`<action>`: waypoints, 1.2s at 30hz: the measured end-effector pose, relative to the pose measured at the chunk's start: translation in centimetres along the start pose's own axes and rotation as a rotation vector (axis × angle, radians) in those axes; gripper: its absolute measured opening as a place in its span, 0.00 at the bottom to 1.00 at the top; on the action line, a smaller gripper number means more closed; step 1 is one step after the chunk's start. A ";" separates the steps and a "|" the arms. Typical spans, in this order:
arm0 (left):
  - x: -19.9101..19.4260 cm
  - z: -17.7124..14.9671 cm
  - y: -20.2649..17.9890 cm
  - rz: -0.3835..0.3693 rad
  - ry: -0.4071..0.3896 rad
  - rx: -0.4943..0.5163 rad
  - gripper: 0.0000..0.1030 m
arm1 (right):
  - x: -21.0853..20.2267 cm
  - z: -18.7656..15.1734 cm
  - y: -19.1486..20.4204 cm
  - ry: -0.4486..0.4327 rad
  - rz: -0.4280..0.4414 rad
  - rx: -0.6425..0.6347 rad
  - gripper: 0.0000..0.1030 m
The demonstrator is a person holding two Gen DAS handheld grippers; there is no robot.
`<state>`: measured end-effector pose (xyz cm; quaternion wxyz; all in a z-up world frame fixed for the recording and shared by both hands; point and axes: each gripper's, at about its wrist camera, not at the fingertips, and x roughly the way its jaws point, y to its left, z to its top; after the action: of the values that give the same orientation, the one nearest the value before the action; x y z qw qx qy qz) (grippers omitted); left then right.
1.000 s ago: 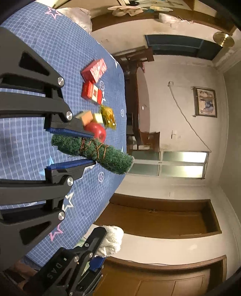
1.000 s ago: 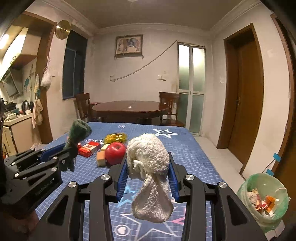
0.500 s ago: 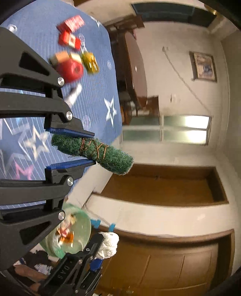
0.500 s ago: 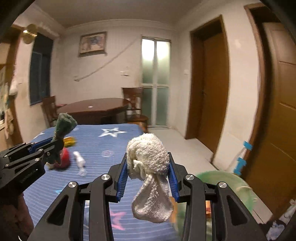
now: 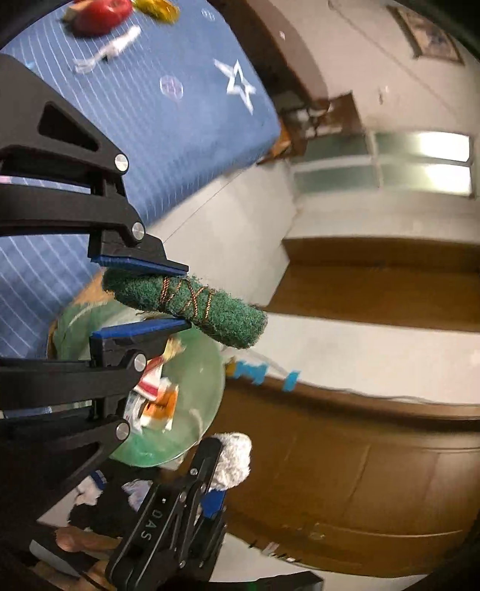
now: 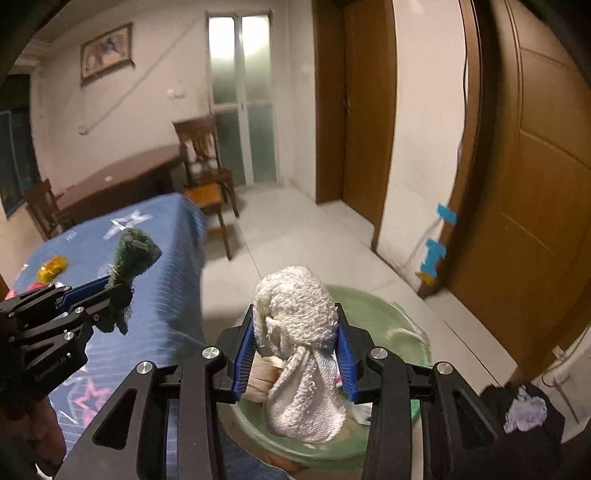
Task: Collect trash
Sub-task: 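Carry the green scrubber and white cloth over the green bin, then open both tools to drop the scrubber and cloth into the green bin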
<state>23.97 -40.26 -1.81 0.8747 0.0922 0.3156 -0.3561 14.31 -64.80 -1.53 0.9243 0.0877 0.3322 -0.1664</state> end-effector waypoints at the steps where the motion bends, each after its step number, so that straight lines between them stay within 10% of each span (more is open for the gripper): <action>1: 0.9 0.1 -0.4 -0.012 0.019 0.005 0.22 | 1.0 0.0 -1.1 0.033 0.004 0.013 0.39; 14: 11.9 0.2 -6.3 -0.066 0.263 0.093 0.22 | 10.9 -3.1 -6.4 0.240 -0.027 0.073 0.38; 31: 13.8 0.4 -6.8 -0.048 0.295 0.092 0.22 | 12.2 -3.7 -6.6 0.239 -0.007 0.087 0.39; 36: 14.1 0.6 -6.8 -0.036 0.296 0.088 0.37 | 11.9 -3.6 -6.9 0.226 0.004 0.097 0.49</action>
<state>27.35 -53.47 -9.62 0.8073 0.1763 0.4267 -0.3676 18.36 -73.17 -12.29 0.8760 0.1512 0.4256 -0.1693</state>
